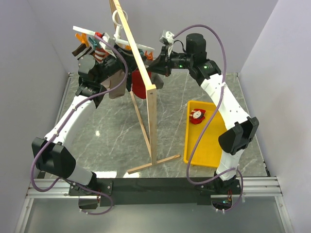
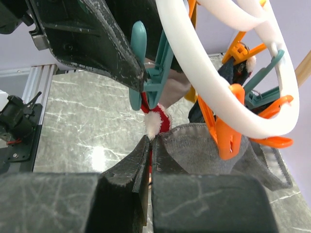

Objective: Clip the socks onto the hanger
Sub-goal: Clamp the sock onto the hanger.

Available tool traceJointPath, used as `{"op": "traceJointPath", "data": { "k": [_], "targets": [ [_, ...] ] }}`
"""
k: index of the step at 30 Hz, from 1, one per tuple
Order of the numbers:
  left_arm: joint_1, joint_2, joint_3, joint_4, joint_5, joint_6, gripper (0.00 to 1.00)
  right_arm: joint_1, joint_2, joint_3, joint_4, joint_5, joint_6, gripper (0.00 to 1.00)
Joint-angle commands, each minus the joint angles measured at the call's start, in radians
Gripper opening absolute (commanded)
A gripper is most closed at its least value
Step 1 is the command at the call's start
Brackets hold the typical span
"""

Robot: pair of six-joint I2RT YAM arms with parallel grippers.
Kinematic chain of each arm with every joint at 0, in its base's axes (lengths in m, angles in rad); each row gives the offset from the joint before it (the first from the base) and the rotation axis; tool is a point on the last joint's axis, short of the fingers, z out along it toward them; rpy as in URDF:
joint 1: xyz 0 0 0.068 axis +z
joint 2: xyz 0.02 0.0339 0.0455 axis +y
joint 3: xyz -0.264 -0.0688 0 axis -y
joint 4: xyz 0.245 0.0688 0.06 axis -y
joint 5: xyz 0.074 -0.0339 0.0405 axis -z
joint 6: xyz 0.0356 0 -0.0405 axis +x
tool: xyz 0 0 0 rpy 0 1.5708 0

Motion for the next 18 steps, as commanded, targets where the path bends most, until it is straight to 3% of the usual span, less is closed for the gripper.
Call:
{"op": "traceJointPath", "data": {
  "k": [1,18],
  "targets": [
    [0.011,-0.02,0.021,0.062,0.015,0.039,0.25,-0.015,-0.027,0.041,-0.003,-0.028,0.002,0.0],
    [0.019,-0.025,-0.002,0.077,0.041,0.053,0.24,-0.036,-0.008,0.059,0.101,-0.068,0.136,0.0]
  ]
}}
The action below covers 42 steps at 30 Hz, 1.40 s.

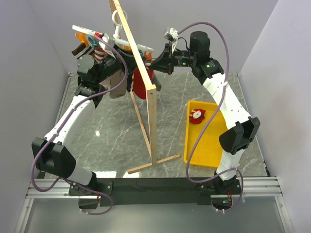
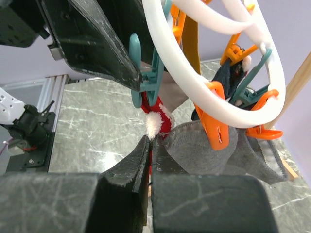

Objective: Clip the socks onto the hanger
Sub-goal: Clamp the sock onto the hanger.

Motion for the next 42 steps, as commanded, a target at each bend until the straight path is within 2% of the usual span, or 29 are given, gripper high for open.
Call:
{"op": "traceJointPath", "data": {
  "k": [1,14,21,29,31,34,37,42],
  "targets": [
    [0.006,-0.025,-0.002,0.082,0.011,0.036,0.24,-0.007,-0.01,0.05,0.07,-0.022,0.049,0.0],
    [0.007,-0.031,-0.023,0.116,0.007,0.031,0.24,-0.003,-0.008,0.032,0.18,-0.05,0.184,0.0],
    [0.006,-0.053,-0.049,0.152,-0.042,0.039,0.24,-0.004,-0.033,-0.013,0.18,-0.054,0.196,0.0],
    [0.007,-0.054,-0.052,0.189,-0.038,0.024,0.24,-0.004,-0.05,-0.049,0.152,-0.05,0.181,0.0],
    [0.006,-0.054,-0.06,0.212,-0.038,0.019,0.24,-0.006,-0.059,-0.063,0.178,-0.068,0.214,0.0],
    [0.006,-0.05,-0.069,0.241,-0.027,0.01,0.24,-0.006,-0.068,-0.117,0.333,-0.106,0.318,0.0],
    [0.006,-0.045,-0.072,0.258,-0.027,0.002,0.24,-0.004,-0.063,-0.135,0.413,-0.12,0.389,0.0],
    [0.006,-0.046,-0.075,0.257,-0.029,0.013,0.24,-0.004,-0.071,-0.132,0.416,-0.126,0.396,0.0]
  ]
}}
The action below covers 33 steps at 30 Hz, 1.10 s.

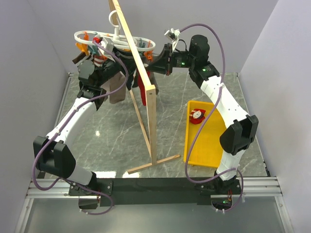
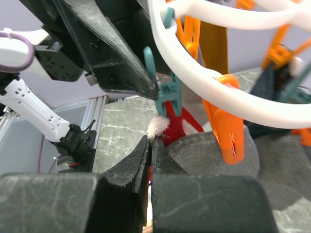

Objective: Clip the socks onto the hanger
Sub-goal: Clamp the sock onto the hanger.

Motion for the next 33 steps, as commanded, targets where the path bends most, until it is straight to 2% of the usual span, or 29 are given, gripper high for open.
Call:
{"op": "traceJointPath", "data": {
  "k": [1,15,22,33],
  "targets": [
    [0.005,-0.044,0.006,0.098,-0.002,0.017,0.24,-0.004,-0.06,0.009,0.092,-0.033,0.046,0.0],
    [0.004,-0.056,-0.017,0.11,0.009,0.017,0.24,-0.006,-0.057,0.02,0.127,-0.028,0.072,0.0],
    [0.004,-0.061,-0.017,0.098,0.014,0.029,0.24,-0.006,-0.015,0.101,0.124,-0.042,0.089,0.0],
    [0.004,-0.061,-0.012,0.081,0.017,0.035,0.25,-0.006,0.0,0.123,0.103,-0.034,0.063,0.0]
  ]
}}
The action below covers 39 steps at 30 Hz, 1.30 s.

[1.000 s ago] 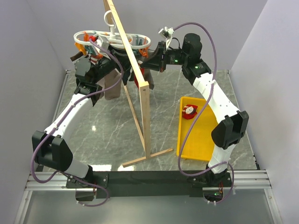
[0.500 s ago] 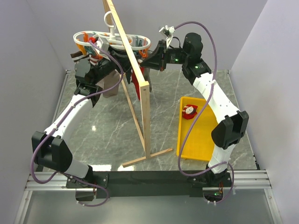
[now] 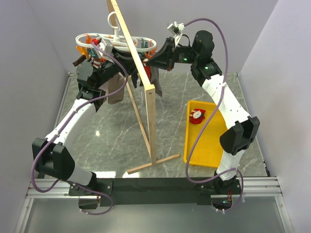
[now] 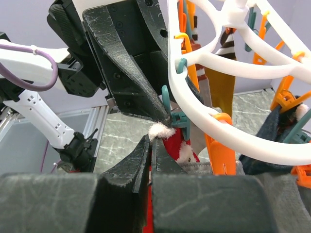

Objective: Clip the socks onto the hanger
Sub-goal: Clamp the sock onto the hanger.

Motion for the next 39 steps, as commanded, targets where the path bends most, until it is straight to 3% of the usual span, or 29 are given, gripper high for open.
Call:
{"op": "traceJointPath", "data": {
  "k": [1,5,9,12,20,24,32,39],
  "targets": [
    [0.004,-0.042,0.009,0.049,0.004,0.029,0.25,-0.006,-0.002,0.042,0.033,-0.009,-0.005,0.0],
    [0.005,-0.044,0.017,0.034,0.001,0.027,0.3,-0.006,-0.005,0.029,0.039,-0.006,-0.008,0.0],
    [0.007,-0.045,0.021,0.023,-0.004,0.026,0.49,-0.006,-0.006,0.028,0.033,-0.006,-0.017,0.0],
    [0.01,-0.047,0.024,0.026,-0.007,0.012,0.57,-0.007,-0.008,0.023,0.03,-0.005,-0.022,0.0],
    [0.03,-0.066,0.037,-0.016,-0.05,-0.043,0.69,-0.009,-0.002,0.017,-0.01,0.012,-0.048,0.0],
    [0.056,-0.103,0.031,-0.065,-0.113,-0.166,0.77,-0.018,-0.014,-0.008,-0.056,0.052,-0.07,0.0],
    [0.076,-0.154,0.006,-0.216,-0.159,-0.272,0.77,-0.027,-0.043,-0.02,-0.205,0.191,-0.166,0.0],
    [0.074,-0.172,-0.077,-0.184,-0.153,-0.312,0.75,-0.027,-0.058,-0.025,-0.228,0.234,-0.155,0.0]
  ]
}}
